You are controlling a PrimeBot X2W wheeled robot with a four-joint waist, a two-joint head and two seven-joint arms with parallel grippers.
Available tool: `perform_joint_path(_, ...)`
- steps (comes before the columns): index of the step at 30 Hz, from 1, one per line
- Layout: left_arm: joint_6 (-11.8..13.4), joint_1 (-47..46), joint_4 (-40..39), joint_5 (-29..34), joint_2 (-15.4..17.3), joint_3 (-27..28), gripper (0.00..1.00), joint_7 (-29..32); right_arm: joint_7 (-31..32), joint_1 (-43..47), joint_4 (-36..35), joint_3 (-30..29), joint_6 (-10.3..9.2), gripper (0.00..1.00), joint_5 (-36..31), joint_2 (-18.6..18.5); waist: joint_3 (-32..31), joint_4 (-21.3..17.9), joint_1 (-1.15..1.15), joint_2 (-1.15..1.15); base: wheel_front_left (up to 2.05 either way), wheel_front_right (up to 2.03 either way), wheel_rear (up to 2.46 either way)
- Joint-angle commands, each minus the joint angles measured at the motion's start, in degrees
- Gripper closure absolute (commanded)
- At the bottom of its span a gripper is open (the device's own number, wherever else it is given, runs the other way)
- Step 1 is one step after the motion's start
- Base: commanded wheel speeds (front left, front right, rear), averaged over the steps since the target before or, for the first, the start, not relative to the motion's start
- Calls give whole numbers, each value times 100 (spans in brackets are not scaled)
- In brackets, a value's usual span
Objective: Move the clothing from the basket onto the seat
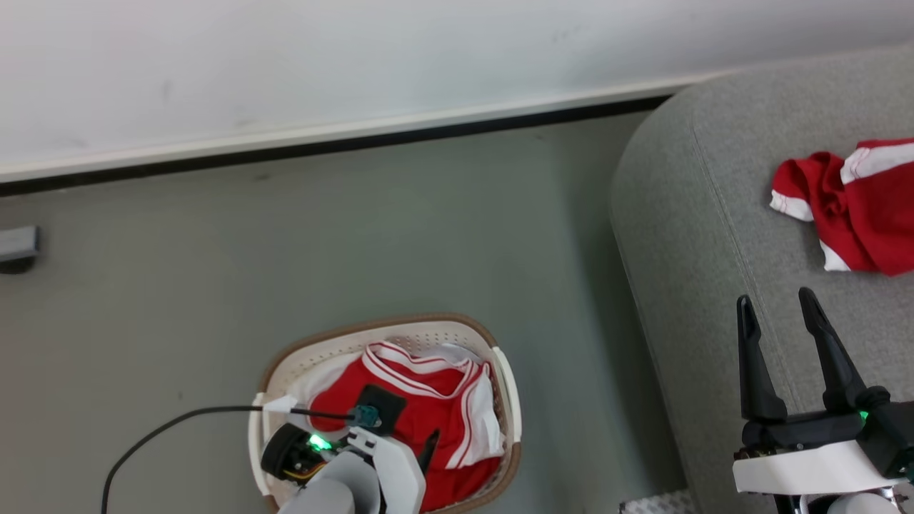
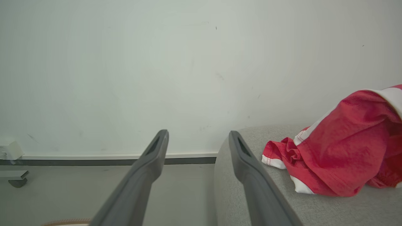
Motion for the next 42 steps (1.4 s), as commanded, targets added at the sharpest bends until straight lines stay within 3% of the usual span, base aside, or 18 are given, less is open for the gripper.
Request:
perform_joint_path(1, 61, -126, 155, -64, 27, -72, 0, 84, 3, -114, -64, 17, -2, 0, 47, -7, 211, -147, -1, 0, 0, 0, 0)
perform_joint_path(16, 214, -1073, 1201, -292, 31, -409, 0, 570, 3, -721, -640, 208, -2, 0, 128, -6, 1565, -430, -1, 0, 0, 0, 0)
perform_joint_path(31, 804, -2199, 1674, -120, 114, -506, 0, 15, 3, -1045, -1040, 272, -2, 0, 180, -6, 2637, -385, -1, 0, 0, 0, 0)
perform_joint_path(42, 695, -2696, 1860, -31, 173, -733, 0, 112, 3, -1092, -1265, 262, -2, 0, 231, -5, 3251, -465, -1, 0, 0, 0, 0)
